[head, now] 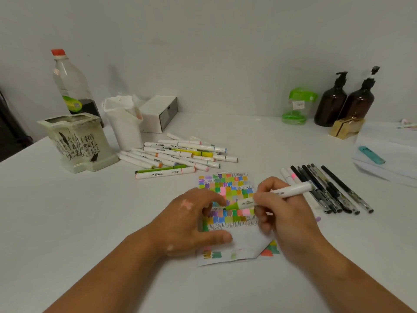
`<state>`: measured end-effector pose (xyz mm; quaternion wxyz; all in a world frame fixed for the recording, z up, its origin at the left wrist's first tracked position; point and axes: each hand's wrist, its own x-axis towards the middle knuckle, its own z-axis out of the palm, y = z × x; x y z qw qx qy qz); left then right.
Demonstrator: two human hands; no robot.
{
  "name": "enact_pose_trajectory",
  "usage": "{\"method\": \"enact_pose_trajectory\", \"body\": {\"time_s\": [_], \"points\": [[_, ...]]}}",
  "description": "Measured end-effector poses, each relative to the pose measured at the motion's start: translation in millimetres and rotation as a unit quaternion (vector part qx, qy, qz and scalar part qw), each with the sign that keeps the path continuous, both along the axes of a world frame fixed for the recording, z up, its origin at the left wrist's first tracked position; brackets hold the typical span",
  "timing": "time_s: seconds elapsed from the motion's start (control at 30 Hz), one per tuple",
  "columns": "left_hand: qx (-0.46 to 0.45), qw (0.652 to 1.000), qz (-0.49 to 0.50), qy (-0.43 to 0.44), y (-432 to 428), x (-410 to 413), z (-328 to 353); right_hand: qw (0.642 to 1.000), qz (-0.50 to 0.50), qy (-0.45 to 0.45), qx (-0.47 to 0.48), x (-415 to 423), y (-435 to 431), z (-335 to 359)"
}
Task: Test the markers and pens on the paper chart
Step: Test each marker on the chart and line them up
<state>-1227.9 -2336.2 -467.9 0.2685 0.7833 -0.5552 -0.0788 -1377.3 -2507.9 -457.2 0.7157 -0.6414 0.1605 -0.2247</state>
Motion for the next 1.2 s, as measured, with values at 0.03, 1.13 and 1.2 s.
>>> {"method": "enact_pose_trajectory", "body": {"time_s": [0.03, 1.13, 1.2], "points": [[0.036, 0.999, -0.002, -0.017, 2, 3, -1, 1.000, -0.001, -0.005, 0.031, -2, -3, 1], [0.106, 0.992, 0.024, -0.064, -2, 2, 0, 0.962, -0.007, 0.164, -0.216, -2, 13, 0], [0.105, 0.992, 0.023, -0.065, -1, 2, 0, 0.960, -0.006, 0.169, -0.222, -2, 12, -1]]}}
